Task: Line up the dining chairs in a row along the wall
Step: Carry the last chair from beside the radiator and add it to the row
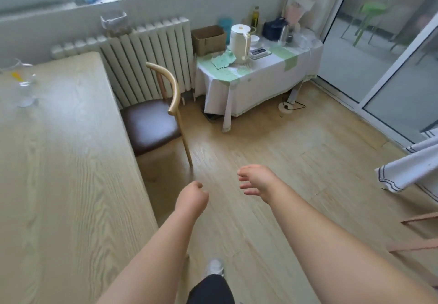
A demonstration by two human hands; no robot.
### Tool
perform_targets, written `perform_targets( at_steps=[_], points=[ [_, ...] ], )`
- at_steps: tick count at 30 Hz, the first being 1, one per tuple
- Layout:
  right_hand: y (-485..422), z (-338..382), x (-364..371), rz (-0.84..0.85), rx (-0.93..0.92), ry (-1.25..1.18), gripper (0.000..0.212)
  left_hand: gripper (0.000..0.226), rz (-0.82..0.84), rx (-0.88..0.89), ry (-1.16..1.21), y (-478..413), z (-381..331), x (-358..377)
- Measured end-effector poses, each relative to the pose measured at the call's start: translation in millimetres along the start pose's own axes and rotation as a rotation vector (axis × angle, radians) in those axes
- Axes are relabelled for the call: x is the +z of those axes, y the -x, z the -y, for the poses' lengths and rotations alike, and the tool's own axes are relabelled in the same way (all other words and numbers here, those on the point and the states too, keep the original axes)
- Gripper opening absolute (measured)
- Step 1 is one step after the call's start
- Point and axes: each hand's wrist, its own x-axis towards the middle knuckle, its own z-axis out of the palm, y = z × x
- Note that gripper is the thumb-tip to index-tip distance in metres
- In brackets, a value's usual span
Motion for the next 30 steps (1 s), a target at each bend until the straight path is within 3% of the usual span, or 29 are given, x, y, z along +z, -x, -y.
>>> perform_targets(
  at_steps=[7, 17, 30],
  points=[
    [-93.9, 91.5, 14.4, 0.127, -0.051, 0.136, 0.017, 0.045, -0.098, -0.119, 0.092, -108.3, -38.1, -39.0],
    [-205.1, 210.1, 12.8, 0.168, 0.01, 0.194, 0.024, 0.038, -0.14, -0.213, 0.166, -229.9, -103.4, -94.8],
    [-399.0, 342.6, 127.0, 0.404, 0.031, 0.351, 0.045, 0.038, -0.285, -0.467, 0.24, -392.6, -121.1, -162.9]
  ],
)
